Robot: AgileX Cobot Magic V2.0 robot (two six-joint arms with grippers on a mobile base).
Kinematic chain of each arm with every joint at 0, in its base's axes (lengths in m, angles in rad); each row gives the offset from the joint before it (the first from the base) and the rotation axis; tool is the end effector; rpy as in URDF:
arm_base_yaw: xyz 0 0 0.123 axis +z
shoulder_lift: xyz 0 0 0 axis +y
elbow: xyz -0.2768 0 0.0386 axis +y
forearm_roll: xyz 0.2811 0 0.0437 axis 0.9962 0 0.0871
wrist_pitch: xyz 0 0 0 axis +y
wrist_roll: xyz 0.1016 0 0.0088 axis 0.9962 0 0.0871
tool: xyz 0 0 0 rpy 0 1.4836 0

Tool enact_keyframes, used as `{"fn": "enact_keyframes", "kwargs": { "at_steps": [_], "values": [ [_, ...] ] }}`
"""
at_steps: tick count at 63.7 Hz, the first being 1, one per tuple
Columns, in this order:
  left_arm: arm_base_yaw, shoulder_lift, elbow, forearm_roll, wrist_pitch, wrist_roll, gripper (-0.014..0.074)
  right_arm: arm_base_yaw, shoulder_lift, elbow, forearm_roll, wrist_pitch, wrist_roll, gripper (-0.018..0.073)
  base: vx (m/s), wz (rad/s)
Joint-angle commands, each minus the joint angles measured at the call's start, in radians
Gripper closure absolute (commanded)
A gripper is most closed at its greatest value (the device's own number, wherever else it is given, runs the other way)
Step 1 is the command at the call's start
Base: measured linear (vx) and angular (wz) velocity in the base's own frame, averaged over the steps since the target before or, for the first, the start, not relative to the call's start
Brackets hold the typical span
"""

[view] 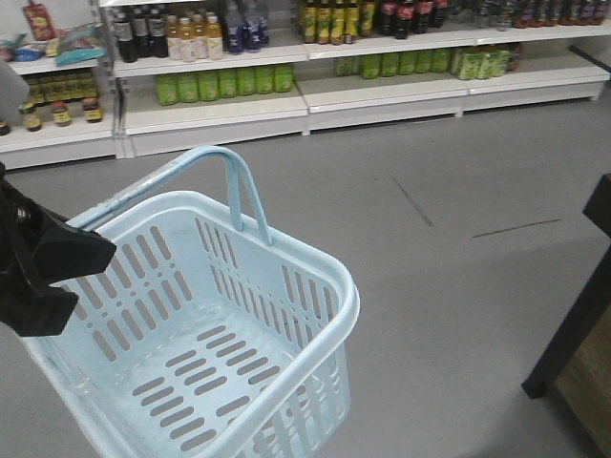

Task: Pick three apples into basket with both arms
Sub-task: 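Drive the base up to the table with apples and oranges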

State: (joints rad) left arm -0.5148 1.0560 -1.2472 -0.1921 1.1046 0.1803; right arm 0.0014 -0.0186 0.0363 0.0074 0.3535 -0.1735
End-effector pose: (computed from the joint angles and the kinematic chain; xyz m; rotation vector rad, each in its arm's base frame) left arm 0.1947 -0.1301 0.4058 0.7995 2.2758 -0.4017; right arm 0.1022 0.0004 0.1665 -0.1575 1.8496 -0.1124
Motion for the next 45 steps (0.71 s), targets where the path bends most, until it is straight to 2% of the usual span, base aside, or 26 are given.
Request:
{"fn": "enact_keyframes", "kwargs": {
  "at_steps": [1, 45],
  "values": [
    [-0.002, -0.015, -0.035, -0.021, -0.073, -0.009, 0.0603, -0.001, -0.006, -0.032, -0.007, -0.072, -0.010, 0.0568, 0.15, -0.59],
    [-0.002, -0.015, -0.035, -0.021, -0.073, -0.009, 0.0603, -0.001, -0.006, -0.032, -0.007, -0.072, -0.010, 0.0568, 0.14, -0.55]
  ]
}}
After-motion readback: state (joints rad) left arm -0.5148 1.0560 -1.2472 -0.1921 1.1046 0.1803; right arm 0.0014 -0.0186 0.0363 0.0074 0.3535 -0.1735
